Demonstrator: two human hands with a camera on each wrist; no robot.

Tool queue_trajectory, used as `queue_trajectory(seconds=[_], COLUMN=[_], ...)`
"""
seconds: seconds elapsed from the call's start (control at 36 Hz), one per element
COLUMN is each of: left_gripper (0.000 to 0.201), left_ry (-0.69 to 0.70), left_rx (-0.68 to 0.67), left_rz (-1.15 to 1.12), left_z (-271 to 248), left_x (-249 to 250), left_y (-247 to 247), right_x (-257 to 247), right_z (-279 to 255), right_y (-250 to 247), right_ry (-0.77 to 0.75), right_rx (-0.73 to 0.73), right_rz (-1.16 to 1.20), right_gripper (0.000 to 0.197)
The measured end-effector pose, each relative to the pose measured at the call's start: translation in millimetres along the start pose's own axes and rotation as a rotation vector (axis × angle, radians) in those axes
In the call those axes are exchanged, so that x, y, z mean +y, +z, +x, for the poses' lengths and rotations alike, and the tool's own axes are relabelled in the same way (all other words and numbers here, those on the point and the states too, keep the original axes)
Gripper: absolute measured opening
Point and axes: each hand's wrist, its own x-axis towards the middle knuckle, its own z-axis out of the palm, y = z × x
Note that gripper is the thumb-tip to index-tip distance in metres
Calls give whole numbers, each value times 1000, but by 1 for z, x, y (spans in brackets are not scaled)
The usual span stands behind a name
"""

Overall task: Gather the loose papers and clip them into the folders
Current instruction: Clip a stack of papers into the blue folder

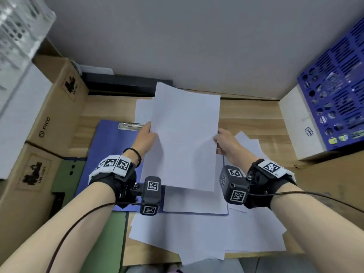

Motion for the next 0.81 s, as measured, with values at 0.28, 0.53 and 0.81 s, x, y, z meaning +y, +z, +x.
queue_trajectory(seconds=[0.28,0.53,0.81], left_gripper=[45,36,55], left_ry=[-253,-410,-458], left_rx=[95,212,241], left_rz=[103,81,79], left_z=[-46,-75,-72], left_x=[-66,-107,-110], left_y=[-44,-55,-70], right_x=[32,47,47], right_z=[15,15,27], right_y=[46,76,90], right_ry=[83,87,102], right_rx=[-231,-325,-395], right_rz=[-115,-208,-171], right_gripper=[21,6,12])
